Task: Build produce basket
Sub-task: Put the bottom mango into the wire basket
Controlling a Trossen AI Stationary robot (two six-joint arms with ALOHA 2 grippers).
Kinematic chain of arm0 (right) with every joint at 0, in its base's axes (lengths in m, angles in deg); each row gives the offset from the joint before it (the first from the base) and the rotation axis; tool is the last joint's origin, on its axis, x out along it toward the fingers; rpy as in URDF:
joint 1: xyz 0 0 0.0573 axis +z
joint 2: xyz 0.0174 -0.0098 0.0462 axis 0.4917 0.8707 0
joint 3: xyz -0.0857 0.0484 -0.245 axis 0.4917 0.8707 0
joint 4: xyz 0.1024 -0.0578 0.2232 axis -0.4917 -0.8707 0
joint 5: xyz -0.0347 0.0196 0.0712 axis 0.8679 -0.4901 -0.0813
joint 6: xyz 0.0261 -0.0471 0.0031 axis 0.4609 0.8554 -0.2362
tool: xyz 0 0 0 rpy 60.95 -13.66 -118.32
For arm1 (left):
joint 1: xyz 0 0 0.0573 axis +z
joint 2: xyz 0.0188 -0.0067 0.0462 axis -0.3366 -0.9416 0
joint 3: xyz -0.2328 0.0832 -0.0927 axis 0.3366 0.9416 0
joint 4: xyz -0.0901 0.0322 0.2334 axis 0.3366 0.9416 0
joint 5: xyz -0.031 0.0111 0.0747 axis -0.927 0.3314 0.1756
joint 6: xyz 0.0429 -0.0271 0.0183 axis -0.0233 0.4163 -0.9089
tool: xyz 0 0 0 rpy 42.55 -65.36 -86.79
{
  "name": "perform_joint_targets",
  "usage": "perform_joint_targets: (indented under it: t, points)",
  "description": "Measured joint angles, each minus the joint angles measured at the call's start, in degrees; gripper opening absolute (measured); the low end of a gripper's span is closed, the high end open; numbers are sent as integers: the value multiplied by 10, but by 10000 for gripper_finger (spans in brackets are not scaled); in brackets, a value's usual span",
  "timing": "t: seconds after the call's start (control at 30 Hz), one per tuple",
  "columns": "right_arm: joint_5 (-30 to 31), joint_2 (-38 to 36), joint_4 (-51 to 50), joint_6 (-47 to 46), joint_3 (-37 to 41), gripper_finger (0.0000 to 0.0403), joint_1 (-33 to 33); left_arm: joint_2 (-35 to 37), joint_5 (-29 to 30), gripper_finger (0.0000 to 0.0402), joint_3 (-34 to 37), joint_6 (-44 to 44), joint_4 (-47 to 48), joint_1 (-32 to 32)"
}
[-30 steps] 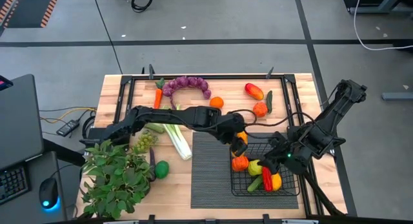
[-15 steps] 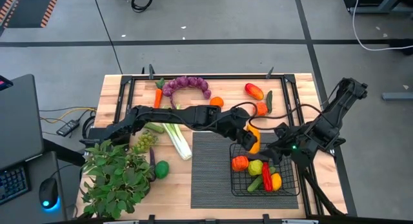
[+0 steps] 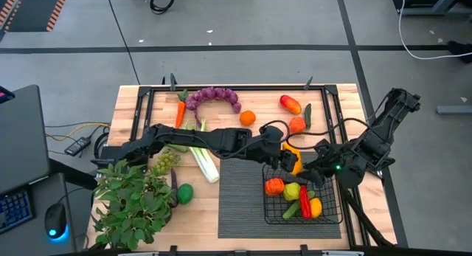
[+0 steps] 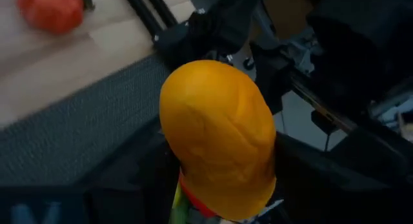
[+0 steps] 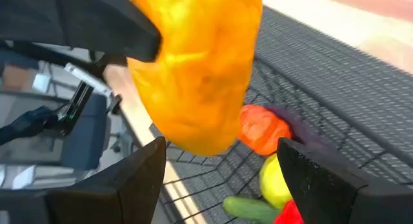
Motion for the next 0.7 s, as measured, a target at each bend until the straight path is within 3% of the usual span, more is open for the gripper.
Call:
perform_joint_targets:
  t: [0.27, 0.43, 0.7]
  points:
    - [-22, 0, 10, 13, 0, 299, 12, -15, 5, 231, 2, 101, 29, -25]
    - [-29, 0, -3, 13, 0, 299, 12, -24, 3, 232, 1, 117, 34, -38]
    - [-36, 0, -22, -3, 0, 299, 12, -24, 5, 249, 1, 36, 31, -46]
